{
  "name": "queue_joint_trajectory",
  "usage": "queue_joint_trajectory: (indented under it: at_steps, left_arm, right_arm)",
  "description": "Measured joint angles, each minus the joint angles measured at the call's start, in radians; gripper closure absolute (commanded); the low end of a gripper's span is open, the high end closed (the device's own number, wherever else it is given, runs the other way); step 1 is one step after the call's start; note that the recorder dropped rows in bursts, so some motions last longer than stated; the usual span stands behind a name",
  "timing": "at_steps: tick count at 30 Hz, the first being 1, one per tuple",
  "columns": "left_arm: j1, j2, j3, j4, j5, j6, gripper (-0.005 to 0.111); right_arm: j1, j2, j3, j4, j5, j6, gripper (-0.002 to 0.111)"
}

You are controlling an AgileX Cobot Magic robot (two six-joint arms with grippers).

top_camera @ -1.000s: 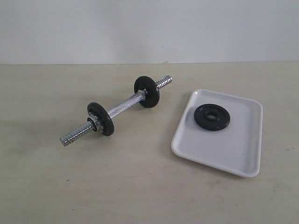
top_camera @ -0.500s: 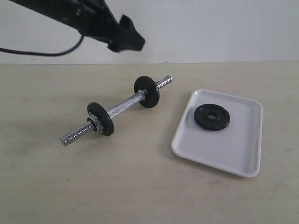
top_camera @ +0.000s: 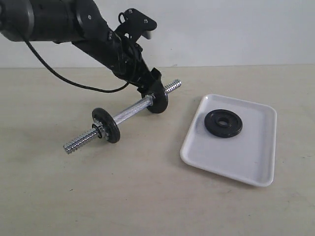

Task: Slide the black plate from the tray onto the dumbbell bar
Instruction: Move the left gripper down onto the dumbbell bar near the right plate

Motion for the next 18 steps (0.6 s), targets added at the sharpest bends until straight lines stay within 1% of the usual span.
queue_joint_trajectory:
  at_steps: [4,9,18]
  left_arm:
    - [0.000,0.032,-0.004,0.040,0.035,-0.044,0.022]
    - [0.000,0.065,-0.006,0.109,0.035,-0.063,0.022]
    - [0.000,0.127,-0.006,0.241,0.025,-0.147,0.022]
  right_arm:
    - [0.000,0.027,0.093,-0.003,-0.026,0.000,0.004]
    - [0.000,0.045,0.164,-0.003,-0.070,0.000,0.004]
    - [0.000,0.047,0.181,-0.001,-0.084,0.000,0.004]
